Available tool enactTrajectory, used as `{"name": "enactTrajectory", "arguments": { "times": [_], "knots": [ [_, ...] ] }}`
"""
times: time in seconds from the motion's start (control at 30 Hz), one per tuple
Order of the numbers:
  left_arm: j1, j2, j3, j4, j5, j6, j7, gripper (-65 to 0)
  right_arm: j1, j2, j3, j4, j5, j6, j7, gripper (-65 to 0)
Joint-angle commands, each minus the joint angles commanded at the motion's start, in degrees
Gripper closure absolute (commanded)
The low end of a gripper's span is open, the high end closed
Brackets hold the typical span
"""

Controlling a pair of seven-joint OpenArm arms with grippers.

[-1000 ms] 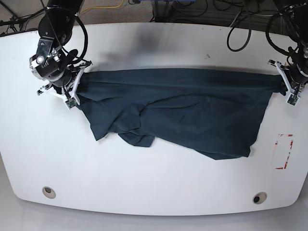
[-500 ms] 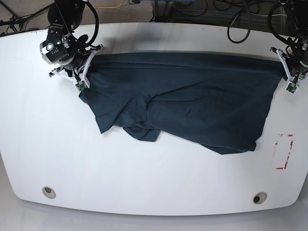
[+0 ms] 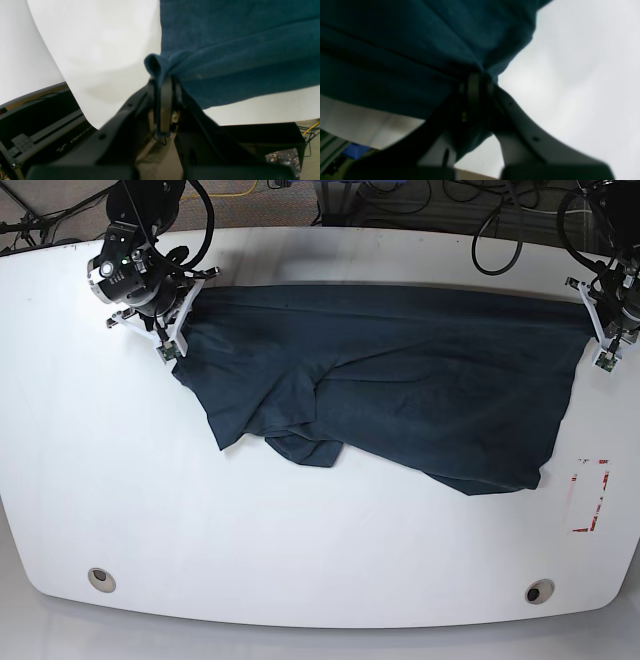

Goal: Fold the T-shirt properly
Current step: 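Hold the shirt edge with both grippers, stretching it taut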

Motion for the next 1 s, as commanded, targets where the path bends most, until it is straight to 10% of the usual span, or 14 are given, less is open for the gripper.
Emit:
{"name": "enactTrajectory", "arguments": {
  "times": [1.0],
  "knots": [
    [3.6, 1.5, 2.4, 0.1, -0.1, 0.0, 0.4, 0.0, -2.7, -0.2, -0.2, 0.0, 0.4, 0.00, -0.1, 0.0]
  ]
}}
